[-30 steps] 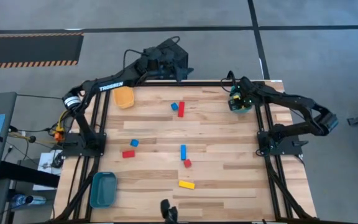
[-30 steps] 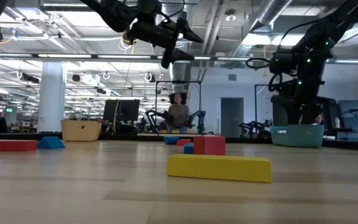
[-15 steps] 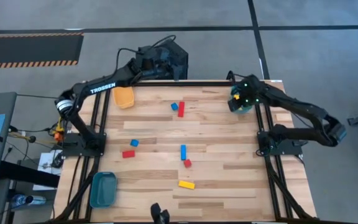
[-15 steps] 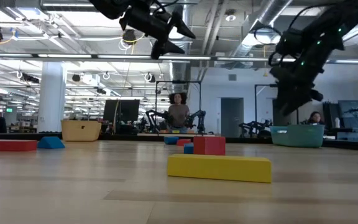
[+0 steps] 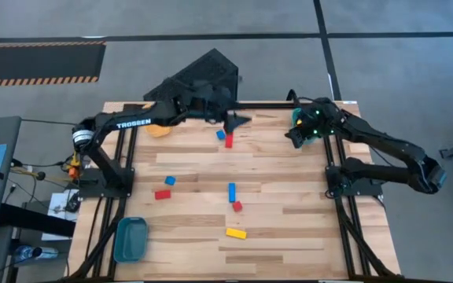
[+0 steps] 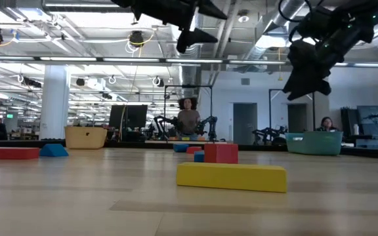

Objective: Sort & place blocks by color
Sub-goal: Put the yellow block into the light blue bin

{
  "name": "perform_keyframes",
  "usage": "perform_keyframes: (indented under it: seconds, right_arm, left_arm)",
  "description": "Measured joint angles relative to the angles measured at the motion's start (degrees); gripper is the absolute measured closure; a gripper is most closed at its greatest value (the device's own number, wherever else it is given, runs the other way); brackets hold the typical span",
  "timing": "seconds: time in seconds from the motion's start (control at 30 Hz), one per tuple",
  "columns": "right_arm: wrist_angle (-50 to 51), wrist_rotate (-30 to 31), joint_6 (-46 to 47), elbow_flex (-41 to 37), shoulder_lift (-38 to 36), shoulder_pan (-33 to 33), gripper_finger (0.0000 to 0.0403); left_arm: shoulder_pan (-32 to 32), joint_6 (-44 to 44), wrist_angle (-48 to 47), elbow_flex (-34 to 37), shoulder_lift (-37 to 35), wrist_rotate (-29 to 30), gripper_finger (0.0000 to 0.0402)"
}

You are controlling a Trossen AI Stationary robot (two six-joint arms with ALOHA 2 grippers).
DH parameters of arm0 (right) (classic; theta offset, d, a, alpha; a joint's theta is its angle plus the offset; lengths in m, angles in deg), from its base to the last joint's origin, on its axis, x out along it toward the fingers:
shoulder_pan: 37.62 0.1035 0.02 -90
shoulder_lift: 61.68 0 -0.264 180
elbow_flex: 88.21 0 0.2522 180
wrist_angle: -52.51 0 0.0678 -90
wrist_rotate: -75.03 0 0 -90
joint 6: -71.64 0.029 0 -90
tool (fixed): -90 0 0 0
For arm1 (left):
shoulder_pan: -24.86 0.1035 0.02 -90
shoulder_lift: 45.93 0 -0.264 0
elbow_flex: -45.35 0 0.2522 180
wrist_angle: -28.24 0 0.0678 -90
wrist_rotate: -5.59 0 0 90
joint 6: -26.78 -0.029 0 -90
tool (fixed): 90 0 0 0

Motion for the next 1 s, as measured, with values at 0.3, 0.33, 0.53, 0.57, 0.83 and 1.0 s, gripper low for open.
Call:
perform_keyframes:
  seconds: [0.3,0.33,0.53,0.57,0.83,1.0]
  right_arm:
    - [0.6,0.3,-1.3,0.0,0.0,5.5,0.0222]
    - [0.3,0.8,-2.1,0.0,0.1,6.1,0.0224]
    - [-0.2,3.3,2.9,-0.1,-0.9,8.4,0.0242]
    - [0.2,3.4,3.3,-0.1,-1.3,8.9,0.0245]
    - [-2.4,8.1,14.9,-0.1,-5.1,16.6,0.0271]
    - [-11.3,19.2,24.5,-0.1,-9.3,27.7,0.0292]
  left_arm:
    - [-14.4,-1.3,-10.3,0.1,1.7,8.3,0.0086]
    - [-15.9,-0.7,-11.6,0.1,2.5,9.7,0.0086]
    - [-21.2,6.3,-18.3,0.1,6.1,11.7,0.0086]
    - [-21.8,5.9,-17.9,-0.1,6.7,11.0,0.0086]
    - [-22.1,4.6,-15.1,0.0,7.7,5.6,0.0086]
    - [-24.7,6.3,-16.3,0.0,7.6,1.8,0.0086]
